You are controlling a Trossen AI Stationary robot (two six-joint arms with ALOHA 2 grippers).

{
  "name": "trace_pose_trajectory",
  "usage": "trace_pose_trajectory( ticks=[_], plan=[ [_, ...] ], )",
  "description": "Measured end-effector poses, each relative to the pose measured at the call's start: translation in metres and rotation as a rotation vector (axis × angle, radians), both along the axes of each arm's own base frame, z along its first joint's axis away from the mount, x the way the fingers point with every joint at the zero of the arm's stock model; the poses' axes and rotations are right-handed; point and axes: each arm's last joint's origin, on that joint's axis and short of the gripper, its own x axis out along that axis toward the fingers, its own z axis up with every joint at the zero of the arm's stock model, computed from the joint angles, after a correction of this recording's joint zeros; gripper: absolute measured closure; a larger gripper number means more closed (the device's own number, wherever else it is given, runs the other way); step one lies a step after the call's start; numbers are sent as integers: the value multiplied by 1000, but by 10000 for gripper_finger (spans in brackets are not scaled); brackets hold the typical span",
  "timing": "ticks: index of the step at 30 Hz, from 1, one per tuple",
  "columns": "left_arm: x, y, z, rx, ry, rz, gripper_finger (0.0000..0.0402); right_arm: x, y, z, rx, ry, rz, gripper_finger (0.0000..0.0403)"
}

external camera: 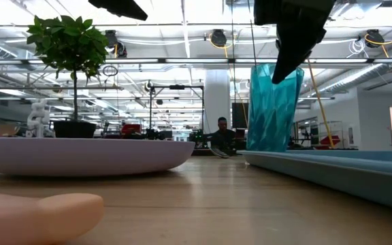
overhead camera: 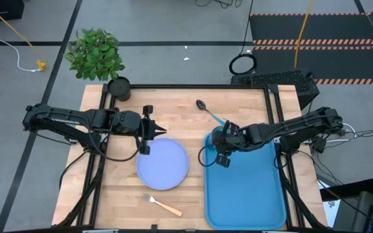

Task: Pick and place plate/cup/fork/spoon on tray
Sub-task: Put the blue cup on the top right corner of the blue tray, then put the purple plate on the blue tray at the left side of the blue cup

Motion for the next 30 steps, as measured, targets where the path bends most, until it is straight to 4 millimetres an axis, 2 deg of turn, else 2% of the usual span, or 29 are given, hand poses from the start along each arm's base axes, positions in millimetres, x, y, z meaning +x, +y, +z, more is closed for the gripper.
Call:
trace_pose_trajectory(
  ticks=[12,22,30],
  plan=[
    [0,0,0,1,0,0,371,2,-1,1,-68,-21,31,307],
    [0,0,1,-16,-10,10,371,8,0,4,-92,-76,90,260],
    [1,-12,4,-55,-51,-22,371,-2,1,19,-129,-133,88,246]
  ],
)
